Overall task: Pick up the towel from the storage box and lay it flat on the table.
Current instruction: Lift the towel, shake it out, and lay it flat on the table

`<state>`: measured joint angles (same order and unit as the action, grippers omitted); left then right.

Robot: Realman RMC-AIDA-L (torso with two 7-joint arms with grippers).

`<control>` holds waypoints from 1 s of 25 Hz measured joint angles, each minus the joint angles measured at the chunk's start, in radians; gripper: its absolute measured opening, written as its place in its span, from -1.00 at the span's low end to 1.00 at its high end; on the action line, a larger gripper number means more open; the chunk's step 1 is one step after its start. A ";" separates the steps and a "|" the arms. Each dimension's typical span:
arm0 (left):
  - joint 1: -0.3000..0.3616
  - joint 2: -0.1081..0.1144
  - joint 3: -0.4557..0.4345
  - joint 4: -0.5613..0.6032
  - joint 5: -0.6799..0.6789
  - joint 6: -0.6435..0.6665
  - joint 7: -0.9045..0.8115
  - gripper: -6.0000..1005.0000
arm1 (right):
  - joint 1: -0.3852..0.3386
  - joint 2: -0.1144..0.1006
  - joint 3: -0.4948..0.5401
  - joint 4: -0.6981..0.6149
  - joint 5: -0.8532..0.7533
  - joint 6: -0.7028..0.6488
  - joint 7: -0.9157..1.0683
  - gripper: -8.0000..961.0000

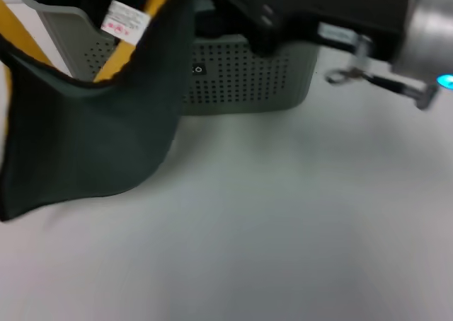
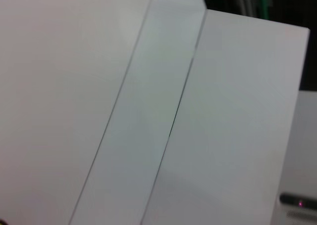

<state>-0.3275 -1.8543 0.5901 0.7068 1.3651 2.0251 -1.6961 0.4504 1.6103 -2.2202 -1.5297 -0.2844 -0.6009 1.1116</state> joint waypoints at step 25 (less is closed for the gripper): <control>-0.190 0.050 0.029 0.064 0.332 -0.076 -0.105 -0.96 | -0.131 0.381 1.060 0.337 -1.051 -1.044 0.615 -0.79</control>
<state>-0.5171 -1.8042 0.6186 0.7704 1.6970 1.9492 -1.8011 0.3190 1.9915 -1.1598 -1.1924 -1.3350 -1.6449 1.7261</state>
